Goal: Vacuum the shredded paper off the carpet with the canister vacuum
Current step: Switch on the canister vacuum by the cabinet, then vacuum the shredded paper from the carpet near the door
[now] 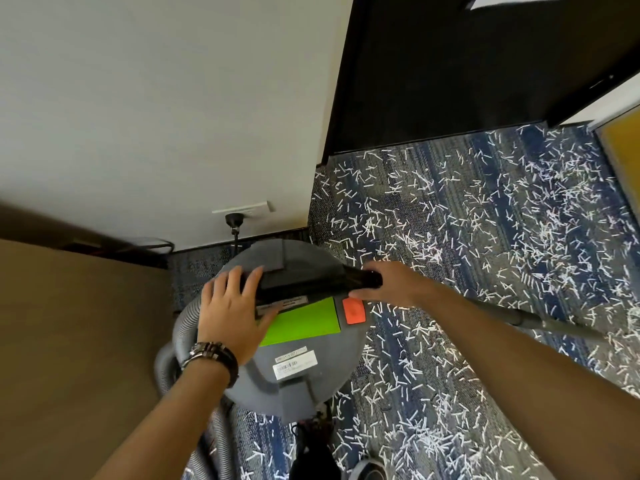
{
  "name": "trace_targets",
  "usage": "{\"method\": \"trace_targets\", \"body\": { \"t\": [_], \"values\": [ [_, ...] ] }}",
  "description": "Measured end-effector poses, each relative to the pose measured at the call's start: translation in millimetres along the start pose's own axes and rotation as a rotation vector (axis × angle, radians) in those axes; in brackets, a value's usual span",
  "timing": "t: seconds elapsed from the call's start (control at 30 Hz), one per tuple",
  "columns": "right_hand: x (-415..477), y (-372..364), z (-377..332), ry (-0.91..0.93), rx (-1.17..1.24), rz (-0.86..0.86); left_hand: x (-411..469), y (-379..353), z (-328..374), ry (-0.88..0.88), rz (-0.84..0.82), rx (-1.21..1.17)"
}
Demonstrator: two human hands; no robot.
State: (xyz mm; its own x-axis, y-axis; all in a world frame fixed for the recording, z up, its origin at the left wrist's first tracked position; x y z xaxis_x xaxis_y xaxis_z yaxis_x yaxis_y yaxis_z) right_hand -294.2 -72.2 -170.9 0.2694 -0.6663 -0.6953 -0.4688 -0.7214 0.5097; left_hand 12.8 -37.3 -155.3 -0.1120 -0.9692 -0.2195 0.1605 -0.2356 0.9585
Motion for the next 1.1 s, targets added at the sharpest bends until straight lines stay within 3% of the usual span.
{"method": "trace_targets", "body": {
  "t": [0.2,0.4,0.53,0.8,0.93,1.1],
  "values": [
    [-55,9,-18,0.04,-0.011,-0.114,-19,67,-9,0.133,-0.355,-0.234],
    [-153,74,-33,0.045,-0.036,-0.075,-56,189,39,0.055,-0.404,-0.546],
    [-237,130,-38,0.098,-0.072,0.045,-68,278,106,-0.056,-0.417,-0.556],
    [-456,226,-35,0.2,-0.106,0.348,-170,456,288,-0.272,-0.077,-0.48],
    [-561,259,-22,0.262,-0.118,0.444,-231,538,385,-0.478,0.104,-0.38],
    [-639,286,-8,0.383,-0.082,0.514,-268,591,458,-0.622,0.187,-0.336]
  ]
}}
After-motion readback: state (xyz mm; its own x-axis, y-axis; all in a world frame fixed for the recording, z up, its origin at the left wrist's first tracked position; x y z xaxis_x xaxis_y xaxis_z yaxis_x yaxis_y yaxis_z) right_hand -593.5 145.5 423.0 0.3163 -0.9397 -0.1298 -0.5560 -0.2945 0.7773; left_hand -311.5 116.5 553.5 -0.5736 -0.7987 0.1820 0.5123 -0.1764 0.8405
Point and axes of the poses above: each hand's wrist, its own x-axis towards the middle knuckle, its own y-axis out of the back of the hand, z = x × y, the point moved 4 cm from there along x, towards the middle knuckle, and after that the axes turned 5 degrees about y, right-handed, at the moved point
